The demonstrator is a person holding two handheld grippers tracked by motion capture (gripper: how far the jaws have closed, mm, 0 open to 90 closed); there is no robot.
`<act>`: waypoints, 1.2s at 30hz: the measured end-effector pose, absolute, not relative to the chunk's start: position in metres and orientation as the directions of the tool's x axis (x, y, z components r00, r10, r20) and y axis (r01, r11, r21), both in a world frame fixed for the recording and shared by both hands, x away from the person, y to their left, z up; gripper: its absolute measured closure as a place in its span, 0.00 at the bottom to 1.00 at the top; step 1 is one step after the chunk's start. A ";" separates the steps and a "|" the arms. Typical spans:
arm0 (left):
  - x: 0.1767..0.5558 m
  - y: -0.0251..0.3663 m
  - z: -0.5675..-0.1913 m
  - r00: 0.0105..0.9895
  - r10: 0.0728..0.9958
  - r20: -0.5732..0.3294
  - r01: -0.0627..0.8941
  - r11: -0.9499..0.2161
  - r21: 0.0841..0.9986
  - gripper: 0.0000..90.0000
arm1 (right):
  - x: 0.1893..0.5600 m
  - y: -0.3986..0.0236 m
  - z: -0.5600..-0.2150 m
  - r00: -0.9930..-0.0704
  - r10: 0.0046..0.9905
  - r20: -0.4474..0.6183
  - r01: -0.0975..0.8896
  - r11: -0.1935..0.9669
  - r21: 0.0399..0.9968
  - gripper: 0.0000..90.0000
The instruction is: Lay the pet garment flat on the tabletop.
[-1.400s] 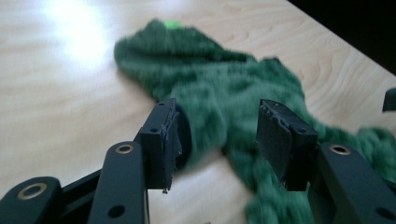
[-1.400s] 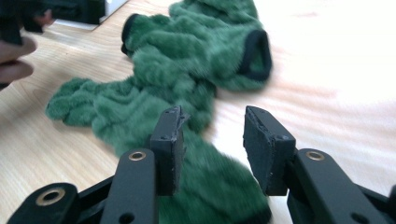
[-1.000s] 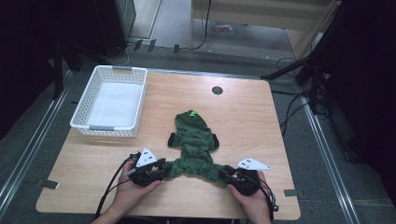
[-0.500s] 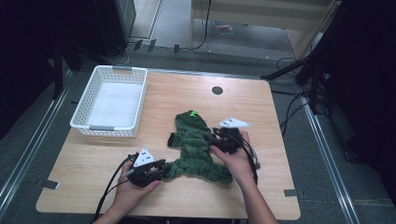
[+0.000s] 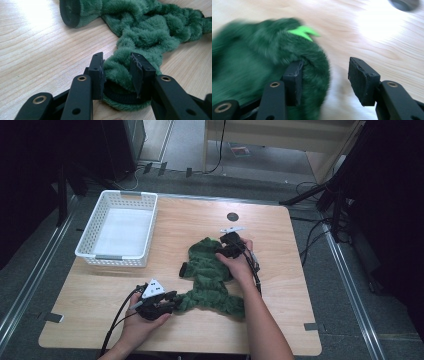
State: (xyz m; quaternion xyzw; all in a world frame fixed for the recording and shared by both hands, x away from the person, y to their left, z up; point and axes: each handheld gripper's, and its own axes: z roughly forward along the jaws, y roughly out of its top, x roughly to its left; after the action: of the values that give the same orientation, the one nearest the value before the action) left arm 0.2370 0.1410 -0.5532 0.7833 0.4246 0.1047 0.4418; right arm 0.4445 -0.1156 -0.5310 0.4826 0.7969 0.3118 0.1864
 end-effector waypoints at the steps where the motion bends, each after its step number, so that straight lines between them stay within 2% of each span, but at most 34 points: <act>1: 0.237 0.141 -0.553 0.617 0.758 -0.210 0.573 -0.250 0.781 0.72 | 0.448 -0.120 -0.533 -0.446 0.895 0.026 0.671 0.315 0.671 0.52; 4: 0.237 0.141 -0.553 0.616 0.759 -0.209 0.575 -0.252 0.779 0.72 | 0.449 -0.126 -0.535 -0.468 0.882 0.049 0.667 0.316 0.674 0.50; 7: 0.238 0.141 -0.553 0.615 0.759 -0.214 0.579 -0.250 0.776 0.71 | 0.443 -0.130 -0.529 -0.515 0.854 0.067 0.653 0.341 0.676 0.43; 10: 0.238 0.141 -0.553 0.614 0.760 -0.213 0.578 -0.249 0.777 0.70 | 0.437 -0.139 -0.518 -0.545 0.832 0.105 0.633 0.326 0.703 0.43; 12: 0.238 0.141 -0.553 0.614 0.760 -0.212 0.579 -0.251 0.776 0.70 | 0.433 -0.143 -0.509 -0.561 0.816 0.142 0.616 0.296 0.730 0.53; 13: 0.238 0.141 -0.553 0.614 0.761 -0.212 0.579 -0.250 0.776 0.70 | 0.430 -0.145 -0.503 -0.567 0.807 0.166 0.605 0.272 0.748 0.62; 14: 0.238 0.141 -0.553 0.613 0.762 -0.211 0.579 -0.251 0.776 0.70 | 0.427 -0.145 -0.496 -0.582 0.794 0.178 0.580 0.251 0.775 0.75; 15: 0.238 0.140 -0.553 0.614 0.760 -0.211 0.578 -0.252 0.776 0.70 | 0.426 -0.144 -0.493 -0.589 0.786 0.189 0.567 0.235 0.790 0.83; 18: 0.238 0.139 -0.553 0.615 0.761 -0.207 0.578 -0.257 0.774 0.70 | 0.430 -0.123 -0.483 -0.577 0.785 0.226 0.562 0.181 0.807 0.91; 20: 0.238 0.139 -0.553 0.615 0.761 -0.205 0.577 -0.257 0.775 0.70 | 0.435 -0.099 -0.482 -0.579 0.784 0.223 0.560 0.183 0.808 0.90; 24: 0.238 0.141 -0.553 0.610 0.763 -0.214 0.580 -0.246 0.777 0.70 | 0.442 -0.061 -0.498 -0.588 0.795 0.147 0.586 0.294 0.755 0.89; 26: 0.237 0.142 -0.553 0.610 0.762 -0.218 0.581 -0.242 0.777 0.70 | 0.446 -0.064 -0.516 -0.554 0.819 0.147 0.648 0.314 0.694 0.90; 30: 0.239 0.142 -0.554 0.609 0.760 -0.225 0.588 -0.242 0.772 0.69 | 0.451 -0.080 -0.536 -0.534 0.811 0.238 0.698 0.263 0.666 0.88; 33: 0.239 0.142 -0.553 0.607 0.762 -0.225 0.584 -0.235 0.777 0.67 | 0.449 -0.080 -0.533 -0.571 0.791 0.220 0.659 0.282 0.698 0.79; 36: 0.236 0.146 -0.552 0.613 0.757 -0.226 0.553 -0.207 0.807 0.62 | 0.439 -0.084 -0.513 -0.601 0.767 0.224 0.600 0.249 0.760 0.72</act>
State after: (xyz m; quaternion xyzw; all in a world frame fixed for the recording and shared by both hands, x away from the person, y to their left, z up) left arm 0.2357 0.1455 -0.5522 0.7691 0.4259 0.1099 0.4636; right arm 0.4390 -0.0843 -0.5130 0.4357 0.7843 0.4309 0.0969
